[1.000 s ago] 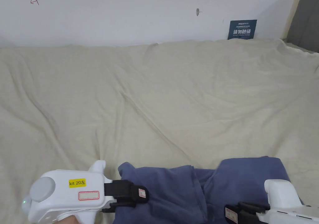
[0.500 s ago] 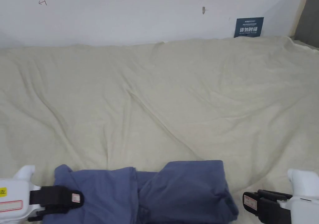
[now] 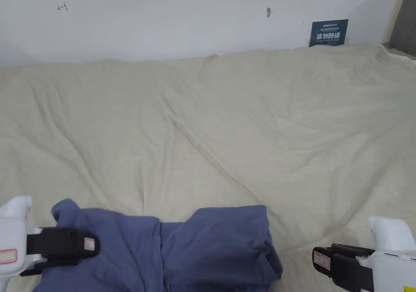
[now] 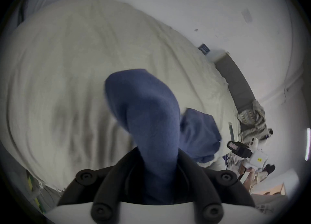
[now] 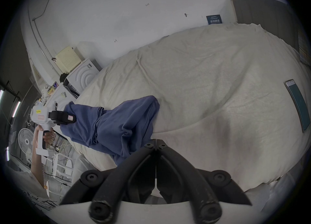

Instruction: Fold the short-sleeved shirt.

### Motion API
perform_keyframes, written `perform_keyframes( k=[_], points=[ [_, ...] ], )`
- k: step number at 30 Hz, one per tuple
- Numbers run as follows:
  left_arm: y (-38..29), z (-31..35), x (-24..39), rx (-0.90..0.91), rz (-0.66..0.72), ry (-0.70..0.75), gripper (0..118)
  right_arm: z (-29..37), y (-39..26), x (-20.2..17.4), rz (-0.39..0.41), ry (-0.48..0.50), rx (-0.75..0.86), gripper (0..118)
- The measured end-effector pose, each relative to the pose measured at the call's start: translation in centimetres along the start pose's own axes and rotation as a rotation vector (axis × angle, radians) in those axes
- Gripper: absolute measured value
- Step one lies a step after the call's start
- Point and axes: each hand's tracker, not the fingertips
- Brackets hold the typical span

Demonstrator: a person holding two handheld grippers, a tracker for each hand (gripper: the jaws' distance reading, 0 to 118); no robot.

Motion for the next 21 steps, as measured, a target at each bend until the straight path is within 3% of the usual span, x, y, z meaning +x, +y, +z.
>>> perform_keyframes(
  k=[10,19,21],
  points=[
    [1.7,-7.1,12.2,-0.089,-0.150,-0.140,12,1.8,-1.0,2.4,-0.043,-0.004,0.022,0],
    [1.3,-18.3,15.7,-0.286,-0.111,-0.150,12,4.8,-2.0,4.2,-0.043,-0.075,0.039,0],
    [1.4,-19.1,15.5,-0.314,-0.092,-0.172,24,5.4,-2.1,4.5,-0.039,-0.072,0.042,0]
  ],
)
